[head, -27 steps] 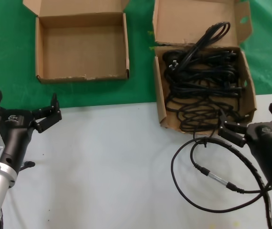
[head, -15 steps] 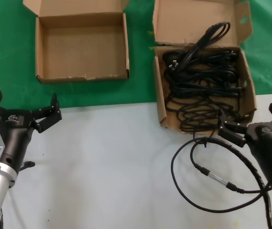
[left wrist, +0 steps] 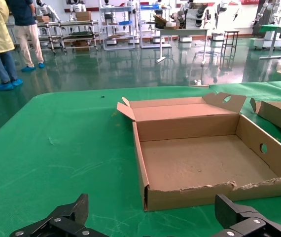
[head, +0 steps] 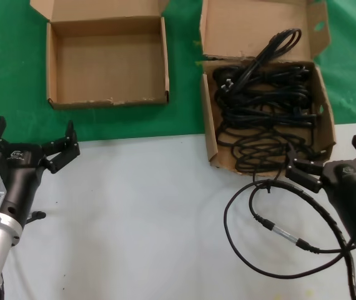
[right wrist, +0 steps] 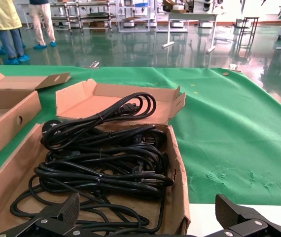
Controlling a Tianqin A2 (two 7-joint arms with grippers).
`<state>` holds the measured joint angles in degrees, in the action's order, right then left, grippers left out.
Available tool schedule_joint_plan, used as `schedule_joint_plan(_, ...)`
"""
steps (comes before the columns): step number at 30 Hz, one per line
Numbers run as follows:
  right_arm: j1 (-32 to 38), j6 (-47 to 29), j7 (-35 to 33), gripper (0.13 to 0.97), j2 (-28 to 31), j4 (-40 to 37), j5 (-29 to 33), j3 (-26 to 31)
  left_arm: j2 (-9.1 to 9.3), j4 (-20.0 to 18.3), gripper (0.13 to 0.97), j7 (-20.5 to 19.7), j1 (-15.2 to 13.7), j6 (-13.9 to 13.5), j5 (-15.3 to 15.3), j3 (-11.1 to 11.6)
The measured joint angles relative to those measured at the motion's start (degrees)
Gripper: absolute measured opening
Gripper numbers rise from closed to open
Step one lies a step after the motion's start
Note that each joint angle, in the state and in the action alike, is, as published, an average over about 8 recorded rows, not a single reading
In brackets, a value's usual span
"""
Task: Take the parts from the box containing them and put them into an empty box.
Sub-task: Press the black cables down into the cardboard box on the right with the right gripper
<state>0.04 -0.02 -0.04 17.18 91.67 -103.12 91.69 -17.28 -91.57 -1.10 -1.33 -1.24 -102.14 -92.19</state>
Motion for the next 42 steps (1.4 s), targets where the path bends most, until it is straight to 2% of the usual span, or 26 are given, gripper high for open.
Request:
schedule_joint_plan(7,-0.1,1.4,0.2,0.966,2.5,0.9,-1.3,1.9,0.00,0.0,0.855,0.0,0.0,0.0,0.0,0.0)
schedule_joint_plan(11,0.3,3.6,-0.6,0.966,7.7,2.9,-3.9,5.5,0.00,0.0,0.815,0.0,0.0,0.0,0.0,0.0)
schedule_joint_plan(14,1.5,5.6,-2.7,0.966,13.3,4.8,-6.5,9.3,0.00,0.0,0.750,0.0,0.0,0.0,0.0,0.0)
schedule_joint_plan(19,6.7,8.1,-10.1,0.966,24.5,7.5,-11.0,18.4,0.00,0.0,0.642,0.0,0.0,0.0,0.0,0.0)
schedule_joint_plan(23,13.4,8.4,-18.1,0.966,32.2,8.1,-13.3,26.6,0.00,0.0,0.642,0.0,0.0,0.0,0.0,0.0)
schedule_joint_plan(25,17.5,7.7,-21.9,0.966,35.2,7.8,-13.4,30.5,0.00,0.0,0.588,0.0,0.0,0.0,0.0,0.0)
schedule_joint_plan(28,24.3,4.7,-25.0,0.966,38.1,6.2,-10.7,35.4,0.00,0.0,0.508,0.0,0.0,0.0,0.0,0.0)
schedule_joint_plan(31,31.6,-0.5,-25.5,0.966,39.3,3.4,-5.1,39.3,0.00,0.0,0.427,0.0,0.0,0.0,0.0,0.0)
schedule_joint_plan(32,34.0,-2.5,-25.1,0.966,39.4,2.3,-2.8,40.3,0.00,0.0,0.427,0.0,0.0,0.0,0.0,0.0)
schedule_joint_plan(40,48.5,-17.2,-22.4,0.966,36.5,-5.7,13.3,45.3,0.00,0.0,0.268,0.0,0.0,0.0,0.0,0.0)
schedule_joint_plan(42,51.1,-20.4,-22.5,0.966,34.9,-7.6,16.9,45.4,0.00,0.0,0.256,0.0,0.0,0.0,0.0,0.0)
